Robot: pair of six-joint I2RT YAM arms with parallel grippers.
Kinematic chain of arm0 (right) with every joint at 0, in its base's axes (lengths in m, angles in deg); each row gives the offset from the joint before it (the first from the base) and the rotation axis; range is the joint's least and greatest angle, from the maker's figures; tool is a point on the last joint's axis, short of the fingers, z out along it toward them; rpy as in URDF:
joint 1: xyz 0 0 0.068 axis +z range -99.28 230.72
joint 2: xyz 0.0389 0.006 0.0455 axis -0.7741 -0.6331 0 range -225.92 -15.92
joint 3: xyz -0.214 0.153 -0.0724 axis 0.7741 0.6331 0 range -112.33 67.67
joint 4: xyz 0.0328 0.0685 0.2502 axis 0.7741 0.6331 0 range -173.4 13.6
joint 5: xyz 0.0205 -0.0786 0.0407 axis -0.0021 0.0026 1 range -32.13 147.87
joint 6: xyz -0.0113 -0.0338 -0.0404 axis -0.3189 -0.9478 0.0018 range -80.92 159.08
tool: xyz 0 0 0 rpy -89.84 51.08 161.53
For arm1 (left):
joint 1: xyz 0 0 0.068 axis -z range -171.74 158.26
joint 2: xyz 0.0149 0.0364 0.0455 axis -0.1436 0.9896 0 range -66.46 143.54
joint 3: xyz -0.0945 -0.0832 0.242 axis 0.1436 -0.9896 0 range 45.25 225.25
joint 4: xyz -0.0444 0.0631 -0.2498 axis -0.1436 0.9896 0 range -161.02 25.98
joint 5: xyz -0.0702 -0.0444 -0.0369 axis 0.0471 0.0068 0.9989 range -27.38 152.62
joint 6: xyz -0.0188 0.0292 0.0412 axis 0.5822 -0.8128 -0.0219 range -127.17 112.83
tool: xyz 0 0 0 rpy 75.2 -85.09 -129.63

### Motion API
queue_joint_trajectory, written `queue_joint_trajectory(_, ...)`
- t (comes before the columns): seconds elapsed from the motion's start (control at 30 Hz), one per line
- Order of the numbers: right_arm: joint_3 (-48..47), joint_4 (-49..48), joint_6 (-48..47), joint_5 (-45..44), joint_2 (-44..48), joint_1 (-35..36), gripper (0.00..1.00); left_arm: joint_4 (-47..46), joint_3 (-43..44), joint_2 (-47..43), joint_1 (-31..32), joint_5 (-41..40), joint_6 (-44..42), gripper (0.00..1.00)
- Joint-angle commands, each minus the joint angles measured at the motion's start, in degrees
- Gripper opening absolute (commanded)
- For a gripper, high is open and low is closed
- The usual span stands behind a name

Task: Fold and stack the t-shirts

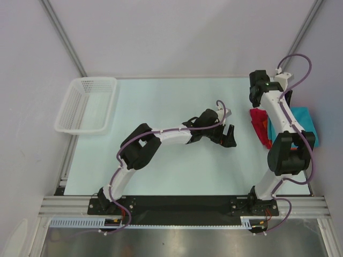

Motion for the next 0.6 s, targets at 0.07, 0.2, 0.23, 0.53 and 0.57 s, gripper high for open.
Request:
queue_joint_trajectory(0.07,5.87,-0.19,4.02,0.61,1.22,-4.09,0.51,-0.3,-0.55,-3.66,-0.36,0.04,-0.9,0.99)
queue_joint_trajectory(0.2,11.23,-2.21,4.64,1.15,1.05,-6.74,0.5,0.05,-0.64,-3.57,-0.36,-0.05,-1.07,0.99)
queue_joint_trajectory(0.23,12.11,-3.0,4.47,1.76,0.79,-7.27,0.5,0.05,-0.64,-3.66,-0.36,-0.05,-1.25,0.99)
queue_joint_trajectory(0.53,16.25,-10.47,1.83,4.75,-5.62,-11.4,0.49,1.19,-1.61,-3.57,-0.36,-0.75,-2.21,0.99)
queue_joint_trajectory(0.57,15.9,-10.74,1.74,5.02,-7.54,-11.4,0.49,1.28,-1.7,-3.57,-0.36,-0.93,-2.39,0.99)
